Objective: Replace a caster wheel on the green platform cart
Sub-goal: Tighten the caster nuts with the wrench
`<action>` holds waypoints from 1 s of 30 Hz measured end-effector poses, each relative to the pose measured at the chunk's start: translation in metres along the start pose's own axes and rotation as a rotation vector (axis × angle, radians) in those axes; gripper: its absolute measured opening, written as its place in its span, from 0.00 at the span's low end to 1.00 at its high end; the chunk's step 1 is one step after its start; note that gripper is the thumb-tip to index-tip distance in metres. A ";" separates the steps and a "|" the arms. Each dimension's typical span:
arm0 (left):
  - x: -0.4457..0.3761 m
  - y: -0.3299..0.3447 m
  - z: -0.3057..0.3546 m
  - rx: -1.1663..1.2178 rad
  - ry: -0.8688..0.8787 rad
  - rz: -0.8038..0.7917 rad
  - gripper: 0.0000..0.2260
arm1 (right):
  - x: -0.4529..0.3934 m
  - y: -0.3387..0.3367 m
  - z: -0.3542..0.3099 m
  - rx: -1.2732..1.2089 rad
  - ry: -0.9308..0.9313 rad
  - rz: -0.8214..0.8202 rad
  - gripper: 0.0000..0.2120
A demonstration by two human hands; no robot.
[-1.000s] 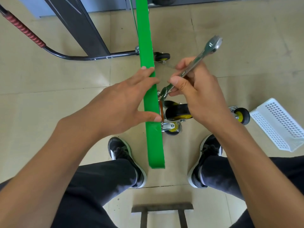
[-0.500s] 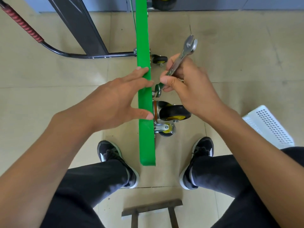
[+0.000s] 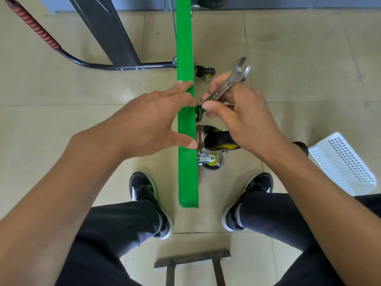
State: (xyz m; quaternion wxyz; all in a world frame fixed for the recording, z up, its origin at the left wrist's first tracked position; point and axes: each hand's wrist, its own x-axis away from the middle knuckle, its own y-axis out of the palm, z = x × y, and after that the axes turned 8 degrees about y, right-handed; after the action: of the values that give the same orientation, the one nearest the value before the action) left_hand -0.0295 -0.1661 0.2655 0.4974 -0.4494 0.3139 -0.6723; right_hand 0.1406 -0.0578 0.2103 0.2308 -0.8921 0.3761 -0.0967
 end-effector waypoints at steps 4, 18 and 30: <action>-0.001 0.000 0.001 -0.016 -0.008 0.003 0.37 | 0.005 0.005 0.006 0.060 -0.049 0.030 0.08; -0.001 0.005 -0.005 0.007 -0.065 0.026 0.48 | -0.034 0.010 0.008 -0.246 0.187 -0.009 0.01; -0.006 0.001 -0.005 -0.014 -0.081 -0.011 0.46 | -0.070 0.019 0.032 -0.633 0.793 -0.134 0.07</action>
State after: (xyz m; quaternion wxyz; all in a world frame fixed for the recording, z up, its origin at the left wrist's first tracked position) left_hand -0.0332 -0.1614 0.2609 0.5029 -0.4815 0.2960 -0.6540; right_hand 0.0909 -0.0083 0.1727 -0.2178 -0.8352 0.3874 -0.3238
